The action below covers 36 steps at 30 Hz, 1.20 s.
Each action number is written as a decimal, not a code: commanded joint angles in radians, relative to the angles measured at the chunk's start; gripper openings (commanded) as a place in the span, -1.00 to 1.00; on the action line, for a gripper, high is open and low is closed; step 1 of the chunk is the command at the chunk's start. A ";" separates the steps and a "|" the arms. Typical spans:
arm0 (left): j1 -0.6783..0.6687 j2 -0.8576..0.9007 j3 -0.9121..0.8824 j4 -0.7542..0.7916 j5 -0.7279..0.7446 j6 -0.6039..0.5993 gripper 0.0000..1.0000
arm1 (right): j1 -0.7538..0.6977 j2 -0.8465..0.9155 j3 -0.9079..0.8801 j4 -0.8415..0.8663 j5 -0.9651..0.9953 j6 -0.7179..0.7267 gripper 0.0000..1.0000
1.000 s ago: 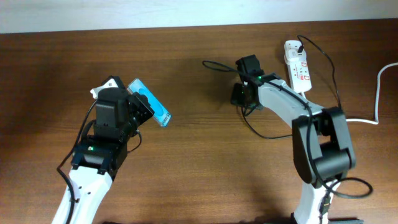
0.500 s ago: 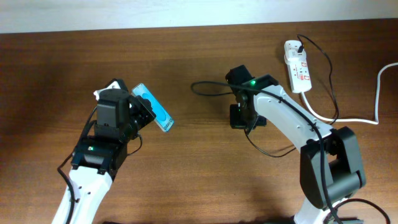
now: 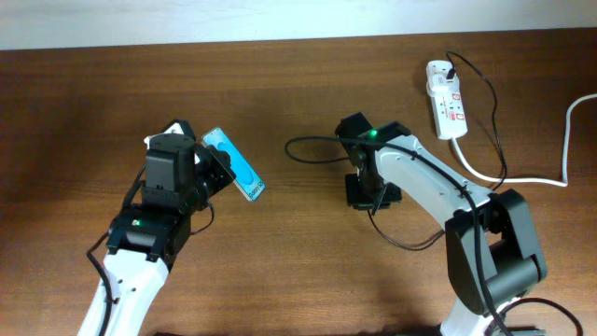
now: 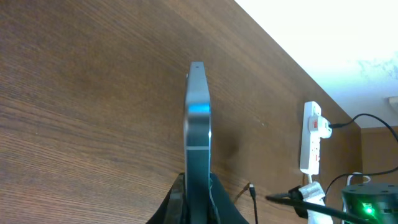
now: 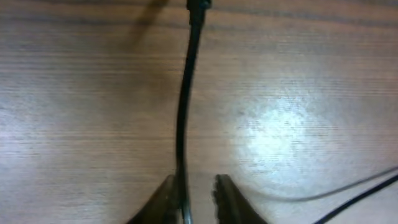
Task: Plug charger to phone and switch on socket
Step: 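Grasp the cable near its plug and lift it with the right gripper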
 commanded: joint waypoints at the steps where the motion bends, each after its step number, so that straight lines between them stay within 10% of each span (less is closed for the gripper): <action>1: 0.004 -0.008 0.007 0.005 0.014 0.006 -1.00 | 0.003 -0.017 -0.011 0.015 0.002 0.000 -0.30; 15: 0.004 -0.008 0.007 0.005 0.013 0.006 -1.00 | 0.003 -0.017 0.089 0.097 -0.059 0.000 1.00; 23: 0.004 -0.008 0.007 0.005 0.011 0.006 -1.00 | 0.003 -0.008 0.089 0.317 -0.083 0.009 0.99; 31: 0.004 -0.008 0.007 -0.018 0.010 0.006 -1.00 | -0.092 0.151 0.089 0.447 -0.053 0.235 0.41; 36: 0.004 -0.008 0.007 -0.025 -0.016 0.006 -1.00 | -0.138 0.165 0.089 0.453 -0.134 0.238 0.40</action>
